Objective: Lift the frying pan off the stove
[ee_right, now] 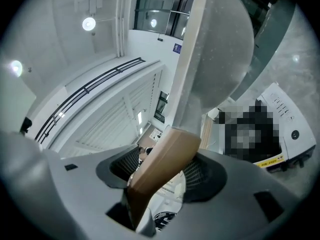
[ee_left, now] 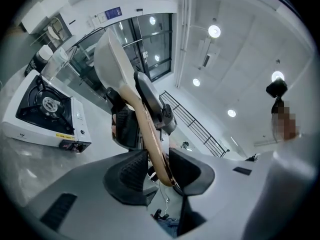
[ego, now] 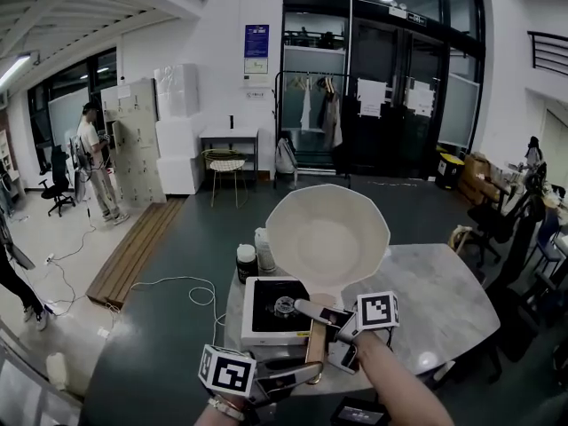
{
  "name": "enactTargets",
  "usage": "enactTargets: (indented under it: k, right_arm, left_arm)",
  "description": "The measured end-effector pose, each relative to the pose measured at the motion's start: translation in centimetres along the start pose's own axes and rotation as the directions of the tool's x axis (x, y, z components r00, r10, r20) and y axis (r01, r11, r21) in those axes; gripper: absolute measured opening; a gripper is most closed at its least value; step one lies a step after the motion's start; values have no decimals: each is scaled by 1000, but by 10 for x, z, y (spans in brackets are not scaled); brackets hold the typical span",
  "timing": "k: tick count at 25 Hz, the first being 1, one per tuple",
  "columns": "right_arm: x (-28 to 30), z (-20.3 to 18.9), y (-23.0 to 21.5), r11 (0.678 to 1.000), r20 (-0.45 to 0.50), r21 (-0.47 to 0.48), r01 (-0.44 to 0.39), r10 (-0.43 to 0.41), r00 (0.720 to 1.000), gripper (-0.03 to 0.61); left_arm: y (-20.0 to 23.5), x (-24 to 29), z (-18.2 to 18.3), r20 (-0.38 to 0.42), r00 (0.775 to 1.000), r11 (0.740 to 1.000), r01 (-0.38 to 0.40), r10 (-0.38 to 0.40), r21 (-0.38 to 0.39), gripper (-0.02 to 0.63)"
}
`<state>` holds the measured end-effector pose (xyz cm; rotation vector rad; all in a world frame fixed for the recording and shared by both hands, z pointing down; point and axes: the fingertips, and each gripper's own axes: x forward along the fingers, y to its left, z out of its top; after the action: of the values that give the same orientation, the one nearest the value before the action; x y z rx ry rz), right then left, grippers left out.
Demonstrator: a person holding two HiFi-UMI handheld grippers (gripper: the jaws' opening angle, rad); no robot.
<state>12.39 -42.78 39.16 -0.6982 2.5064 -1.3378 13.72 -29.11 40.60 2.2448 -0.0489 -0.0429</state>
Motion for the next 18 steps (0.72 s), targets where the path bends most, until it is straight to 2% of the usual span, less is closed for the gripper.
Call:
enactTargets:
  k: [10,18]
  right_arm:
    - [-47,12,-1,999,69,-19,35,-33,997,281]
    - [-69,20,-5,998,111,-3,63,-62,992,281]
  left_arm:
    - [-12,38,-12,-75,995,998,61,-61,6,144]
    - [-15,51,-13,-107,991,997,79,-77,12,144]
